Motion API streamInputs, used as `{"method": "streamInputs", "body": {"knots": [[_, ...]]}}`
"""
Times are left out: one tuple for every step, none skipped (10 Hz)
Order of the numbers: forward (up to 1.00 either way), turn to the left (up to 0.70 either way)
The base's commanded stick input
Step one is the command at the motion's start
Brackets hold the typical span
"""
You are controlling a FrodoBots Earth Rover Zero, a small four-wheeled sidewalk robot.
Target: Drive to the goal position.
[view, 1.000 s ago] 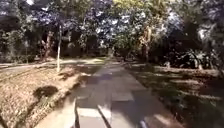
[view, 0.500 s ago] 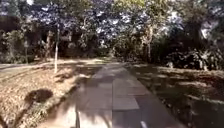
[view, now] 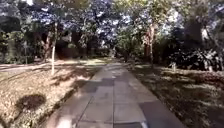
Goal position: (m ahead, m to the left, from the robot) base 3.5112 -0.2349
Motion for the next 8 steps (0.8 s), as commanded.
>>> {"method": "streamInputs", "body": {"knots": [[0.5, -0.5], [0.5, -0.5], [0.5, 0.0], [0.5, 0.0], [0.5, 0.0], [0.5, 0.0], [0.5, 0.0], [0.5, 0.0]]}}
